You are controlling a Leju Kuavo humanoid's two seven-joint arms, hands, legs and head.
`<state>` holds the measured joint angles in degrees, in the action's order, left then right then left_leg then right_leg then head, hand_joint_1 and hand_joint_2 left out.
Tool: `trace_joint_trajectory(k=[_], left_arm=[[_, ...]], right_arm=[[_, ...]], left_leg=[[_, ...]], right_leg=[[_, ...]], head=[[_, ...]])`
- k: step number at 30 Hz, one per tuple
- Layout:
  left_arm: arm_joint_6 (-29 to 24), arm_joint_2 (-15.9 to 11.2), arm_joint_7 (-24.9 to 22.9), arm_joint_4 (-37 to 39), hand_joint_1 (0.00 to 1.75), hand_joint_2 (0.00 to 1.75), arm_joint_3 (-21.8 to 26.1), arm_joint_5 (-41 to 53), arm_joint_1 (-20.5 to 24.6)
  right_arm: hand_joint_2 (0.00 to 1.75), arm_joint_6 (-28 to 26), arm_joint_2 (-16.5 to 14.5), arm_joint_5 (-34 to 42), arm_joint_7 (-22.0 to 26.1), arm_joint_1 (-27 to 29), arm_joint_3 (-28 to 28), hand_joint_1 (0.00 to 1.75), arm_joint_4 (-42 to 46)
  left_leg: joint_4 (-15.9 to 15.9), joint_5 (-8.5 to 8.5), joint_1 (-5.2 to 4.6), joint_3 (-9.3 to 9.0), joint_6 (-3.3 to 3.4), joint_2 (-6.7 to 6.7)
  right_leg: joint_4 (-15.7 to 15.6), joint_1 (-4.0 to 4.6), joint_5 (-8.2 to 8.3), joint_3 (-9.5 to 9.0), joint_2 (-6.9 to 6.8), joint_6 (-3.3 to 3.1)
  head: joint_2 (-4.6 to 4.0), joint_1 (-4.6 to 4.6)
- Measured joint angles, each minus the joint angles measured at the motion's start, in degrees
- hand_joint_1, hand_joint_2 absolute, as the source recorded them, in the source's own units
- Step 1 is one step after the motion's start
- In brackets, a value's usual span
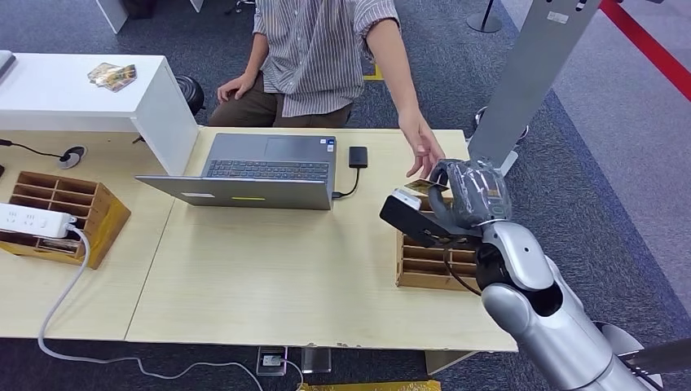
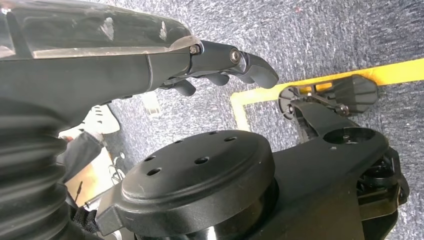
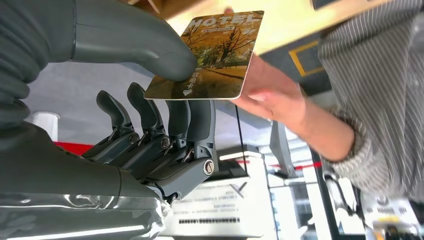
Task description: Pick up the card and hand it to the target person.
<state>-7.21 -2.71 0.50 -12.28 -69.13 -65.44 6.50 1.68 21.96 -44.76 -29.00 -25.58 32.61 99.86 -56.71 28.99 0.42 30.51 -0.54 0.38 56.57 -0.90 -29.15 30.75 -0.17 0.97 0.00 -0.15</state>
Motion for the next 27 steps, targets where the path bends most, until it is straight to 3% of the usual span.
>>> trace_joint_trajectory(k=[3,7,11,18,27], left_arm=[[0.11,0.02,0.09,0.0,0.0,1.75,-0.02,0.05,0.02],[0.17,0.28,0.13,0.0,0.0,1.75,-0.22,0.2,0.36],[0.21,0.68,0.09,0.0,0.0,1.75,-0.5,0.19,0.86],[0.23,0.77,-0.28,0.0,0.0,1.75,-0.98,0.04,1.0],[0.23,0.76,-0.33,0.0,0.0,1.75,-1.07,0.02,1.0]], right_arm=[[1.75,-7.7,-0.5,-3.11,3.41,-0.01,0.0,1.48,-0.28],[1.75,-24.93,-3.39,-7.63,9.29,-0.18,0.13,1.48,-3.96],[1.75,-36.94,-6.85,-11.79,10.66,-0.39,1.02,1.48,-11.83],[1.75,-40.64,-10.77,-11.64,11.35,-0.56,2.36,1.48,-22.3],[1.75,-41.04,-12.55,-11.65,11.56,-1.01,3.13,1.48,-27.42]], left_leg=[[0.01,0.0,0.0,0.02,0.0,0.0],[0.02,0.0,0.01,0.02,0.0,0.01],[0.02,-0.01,0.02,0.03,0.0,0.04],[0.02,0.0,0.01,0.05,0.0,0.04],[0.02,0.0,0.01,0.04,0.0,0.03]], right_leg=[[0.0,0.0,0.0,0.0,0.0,0.0],[0.01,0.01,0.0,-0.01,-0.01,0.0],[0.04,0.01,0.0,-0.03,-0.04,0.0],[0.04,0.01,0.0,0.0,-0.04,0.0],[0.04,0.01,0.0,0.01,-0.03,0.0]], head=[[0.0,-0.01],[0.0,-0.04],[0.0,-0.04],[0.0,0.02],[0.0,-0.03]])
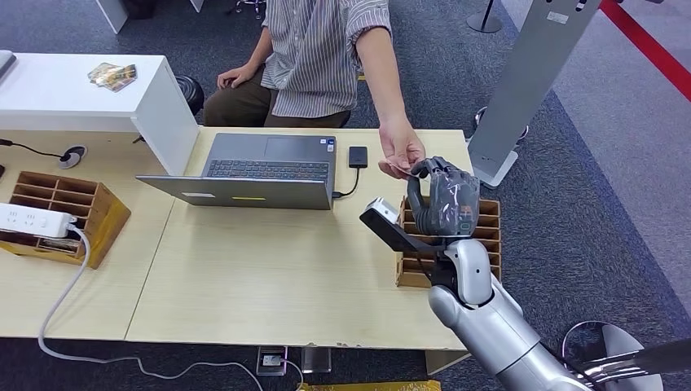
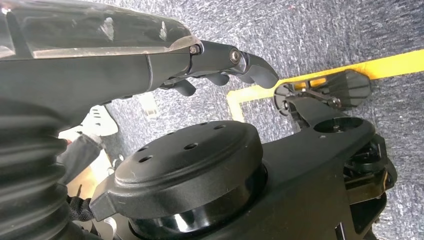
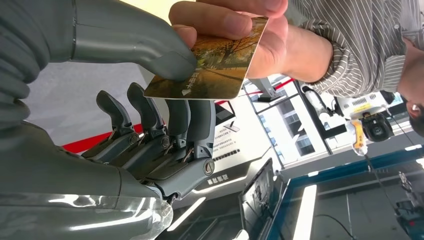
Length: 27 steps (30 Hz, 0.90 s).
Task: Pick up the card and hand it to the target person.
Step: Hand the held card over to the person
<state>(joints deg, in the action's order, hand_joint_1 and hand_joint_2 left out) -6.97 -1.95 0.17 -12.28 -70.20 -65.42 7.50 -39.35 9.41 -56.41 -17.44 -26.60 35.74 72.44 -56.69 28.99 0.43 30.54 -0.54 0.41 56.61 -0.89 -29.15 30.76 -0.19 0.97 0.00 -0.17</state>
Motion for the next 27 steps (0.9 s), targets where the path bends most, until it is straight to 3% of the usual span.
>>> trace_joint_trajectory(k=[16,18,20,22,27], left_arm=[[0.63,-0.01,0.16,0.0,0.0,1.75,-0.16,-0.14,-0.01],[1.07,-0.02,0.46,0.0,0.0,1.75,-0.19,-0.23,-0.01],[1.35,-0.02,0.73,0.0,0.0,0.87,-0.25,-0.25,-0.01],[1.57,-0.03,0.86,0.0,0.0,0.0,-0.3,-0.15,-0.01],[0.41,-0.04,0.56,0.0,0.0,0.0,-0.33,-0.19,-0.02]], right_arm=[[1.75,0.09,-0.91,0.03,-0.1,-0.68,0.74,1.48,-3.42],[1.75,0.18,-0.91,0.02,-0.35,-0.71,0.92,0.74,-3.68],[1.75,0.25,-0.91,0.01,-0.56,-0.72,1.07,0.0,-3.95],[1.75,0.27,-0.91,0.05,-0.68,-0.73,1.15,0.0,-4.21],[1.75,0.14,-1.04,1.07,-0.44,-0.75,1.26,0.0,-4.58]], left_leg=[[0.0,0.0,0.0,0.0,0.0,0.0],[0.0,0.0,0.0,0.0,0.0,0.0],[0.0,0.0,0.0,0.0,0.0,0.0],[0.0,0.0,0.0,0.0,0.0,0.0],[0.0,0.0,0.0,0.0,0.0,0.0]], right_leg=[[0.0,0.0,0.0,0.0,0.0,0.0],[0.0,0.0,0.0,0.0,0.0,0.0],[0.0,0.0,0.0,0.0,0.0,0.0],[0.0,0.0,0.0,0.0,0.0,0.0],[0.0,0.0,0.0,0.0,0.0,0.0]], head=[[0.0,0.02],[0.0,0.03],[0.0,0.03],[0.0,0.03],[0.0,0.03]])
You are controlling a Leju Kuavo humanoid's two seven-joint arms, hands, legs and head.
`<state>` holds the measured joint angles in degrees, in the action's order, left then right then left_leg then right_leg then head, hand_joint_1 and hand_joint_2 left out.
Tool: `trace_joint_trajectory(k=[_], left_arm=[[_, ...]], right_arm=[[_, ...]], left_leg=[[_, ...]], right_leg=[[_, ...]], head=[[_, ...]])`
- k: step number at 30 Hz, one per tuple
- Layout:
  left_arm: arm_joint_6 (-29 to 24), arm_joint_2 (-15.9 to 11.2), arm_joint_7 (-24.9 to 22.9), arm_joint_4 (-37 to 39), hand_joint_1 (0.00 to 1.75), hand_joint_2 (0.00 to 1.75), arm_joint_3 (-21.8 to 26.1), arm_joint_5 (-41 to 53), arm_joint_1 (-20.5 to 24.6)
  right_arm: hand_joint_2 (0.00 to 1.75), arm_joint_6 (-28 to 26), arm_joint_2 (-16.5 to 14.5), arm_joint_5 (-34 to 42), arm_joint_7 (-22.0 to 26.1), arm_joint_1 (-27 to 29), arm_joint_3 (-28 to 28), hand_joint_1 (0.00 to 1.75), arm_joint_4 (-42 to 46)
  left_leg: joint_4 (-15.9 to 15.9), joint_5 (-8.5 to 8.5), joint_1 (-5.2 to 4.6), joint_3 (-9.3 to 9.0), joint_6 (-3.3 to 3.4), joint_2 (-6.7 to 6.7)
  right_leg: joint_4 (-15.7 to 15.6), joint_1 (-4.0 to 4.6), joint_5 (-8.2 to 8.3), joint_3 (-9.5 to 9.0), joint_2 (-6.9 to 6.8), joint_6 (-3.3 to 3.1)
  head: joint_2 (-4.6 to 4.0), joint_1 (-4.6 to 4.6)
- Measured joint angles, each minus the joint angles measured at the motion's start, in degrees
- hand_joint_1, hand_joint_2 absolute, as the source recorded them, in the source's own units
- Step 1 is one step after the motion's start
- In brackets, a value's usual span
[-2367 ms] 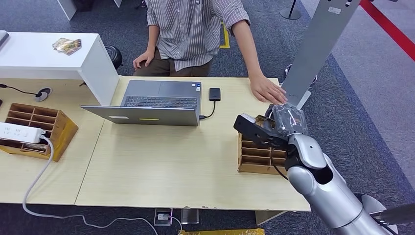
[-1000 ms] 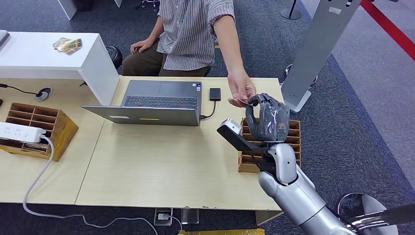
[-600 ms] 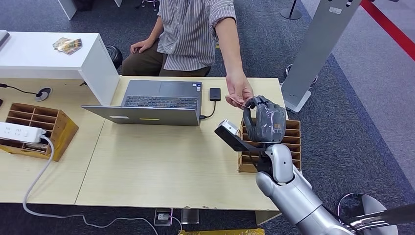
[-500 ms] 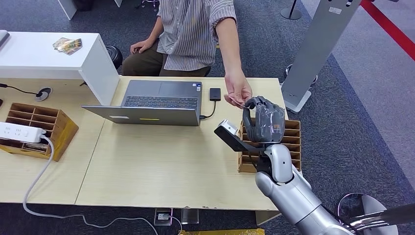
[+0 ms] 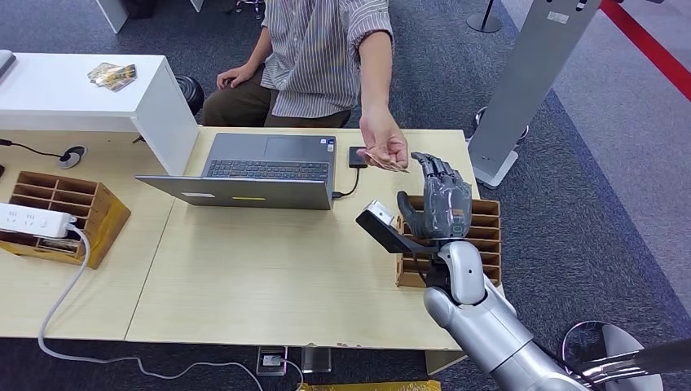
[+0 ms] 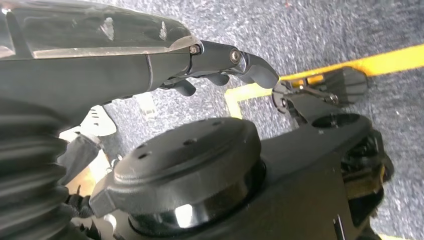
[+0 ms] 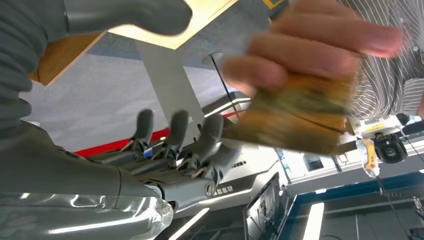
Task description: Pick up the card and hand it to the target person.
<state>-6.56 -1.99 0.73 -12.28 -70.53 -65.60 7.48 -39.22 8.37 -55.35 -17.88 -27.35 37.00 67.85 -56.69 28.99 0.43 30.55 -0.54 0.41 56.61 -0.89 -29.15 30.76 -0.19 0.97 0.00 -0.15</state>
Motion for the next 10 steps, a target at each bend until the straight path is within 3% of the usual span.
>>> trace_joint_trajectory(k=[10], left_arm=[[-0.48,0.0,-0.08,0.0,0.0,0.0,0.0,-0.21,0.0]], right_arm=[[1.75,-0.02,-0.13,0.23,0.16,-0.14,0.42,0.0,-0.38]], left_leg=[[0.0,0.0,0.0,0.0,0.0,0.0]], right_leg=[[0.0,0.0,0.0,0.0,0.0,0.0]], head=[[0.0,0.01]])
